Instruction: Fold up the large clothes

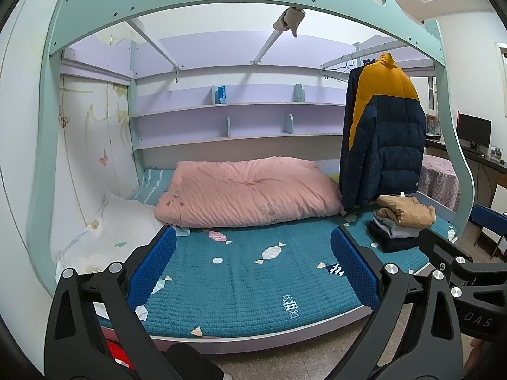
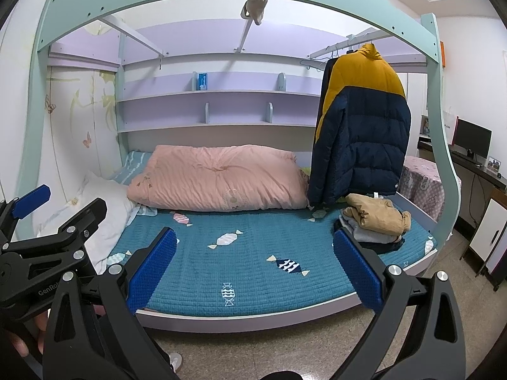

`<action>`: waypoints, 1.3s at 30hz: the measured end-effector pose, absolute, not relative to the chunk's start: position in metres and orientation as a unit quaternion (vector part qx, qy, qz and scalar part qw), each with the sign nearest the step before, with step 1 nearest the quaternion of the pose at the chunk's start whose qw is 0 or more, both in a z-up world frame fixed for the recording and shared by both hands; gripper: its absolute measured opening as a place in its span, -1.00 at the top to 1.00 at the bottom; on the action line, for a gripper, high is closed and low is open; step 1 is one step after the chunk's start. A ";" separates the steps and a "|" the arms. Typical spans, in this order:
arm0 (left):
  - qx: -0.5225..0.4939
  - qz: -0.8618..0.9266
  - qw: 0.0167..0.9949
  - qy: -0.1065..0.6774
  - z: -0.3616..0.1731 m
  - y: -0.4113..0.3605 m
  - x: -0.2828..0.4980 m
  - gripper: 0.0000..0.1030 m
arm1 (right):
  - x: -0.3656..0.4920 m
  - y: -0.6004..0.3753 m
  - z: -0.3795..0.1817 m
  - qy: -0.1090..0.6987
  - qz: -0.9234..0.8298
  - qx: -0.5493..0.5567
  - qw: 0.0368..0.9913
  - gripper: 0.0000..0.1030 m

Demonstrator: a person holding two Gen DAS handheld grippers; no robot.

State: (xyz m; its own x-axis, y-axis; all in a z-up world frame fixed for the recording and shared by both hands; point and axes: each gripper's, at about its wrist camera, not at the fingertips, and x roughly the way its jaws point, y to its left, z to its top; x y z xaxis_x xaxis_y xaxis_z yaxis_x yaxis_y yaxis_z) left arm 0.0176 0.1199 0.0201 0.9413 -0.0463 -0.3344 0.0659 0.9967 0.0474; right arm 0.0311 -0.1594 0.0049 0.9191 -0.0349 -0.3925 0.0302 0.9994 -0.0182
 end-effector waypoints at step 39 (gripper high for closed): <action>0.030 -0.025 0.985 0.167 0.016 0.118 0.017 -0.91 | 0.037 -0.163 0.005 0.204 -0.015 -0.007 0.979 -0.86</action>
